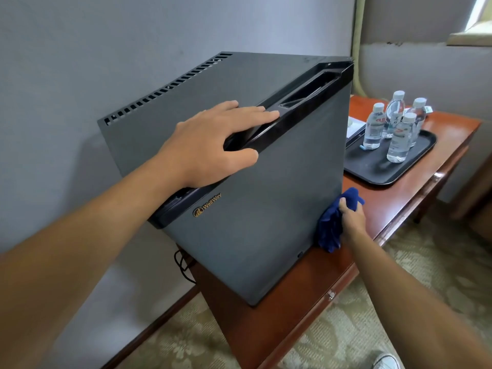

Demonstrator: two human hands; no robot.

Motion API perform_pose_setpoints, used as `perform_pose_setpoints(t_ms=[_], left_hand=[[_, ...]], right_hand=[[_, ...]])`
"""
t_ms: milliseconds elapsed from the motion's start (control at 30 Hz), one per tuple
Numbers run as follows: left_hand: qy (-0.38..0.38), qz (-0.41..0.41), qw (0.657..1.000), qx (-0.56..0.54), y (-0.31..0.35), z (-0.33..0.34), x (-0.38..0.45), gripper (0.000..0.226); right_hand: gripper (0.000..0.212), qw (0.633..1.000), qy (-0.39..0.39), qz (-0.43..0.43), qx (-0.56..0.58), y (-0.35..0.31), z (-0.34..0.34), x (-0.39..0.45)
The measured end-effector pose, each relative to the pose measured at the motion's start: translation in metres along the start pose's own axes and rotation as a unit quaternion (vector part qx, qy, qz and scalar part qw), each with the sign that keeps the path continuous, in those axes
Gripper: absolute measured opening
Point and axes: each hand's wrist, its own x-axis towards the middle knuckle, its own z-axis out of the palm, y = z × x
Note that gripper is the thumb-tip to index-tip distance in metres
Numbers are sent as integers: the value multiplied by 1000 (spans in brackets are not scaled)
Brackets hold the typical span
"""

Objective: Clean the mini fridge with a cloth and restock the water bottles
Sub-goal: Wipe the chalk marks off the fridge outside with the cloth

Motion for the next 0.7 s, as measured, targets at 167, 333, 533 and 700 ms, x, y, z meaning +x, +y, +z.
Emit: perform_pose_setpoints(t_ms=[167,333,533,700], left_hand=[[-1,-1,1000,-1,-3,0,2,64],[0,-5,1000,-8,2,0,-1,64],[-3,-4,1000,-1,5,-2,-2,65],[-3,5,1000,-1,4,-2,-4,63]], right_hand=[[20,999,-18,22,15,24,6,-56],[38,994,-68,62,53,90,35,-182],[81,968,-142,197,66,158,92,-309],[50,924,-233,276,123,115,118,-318]])
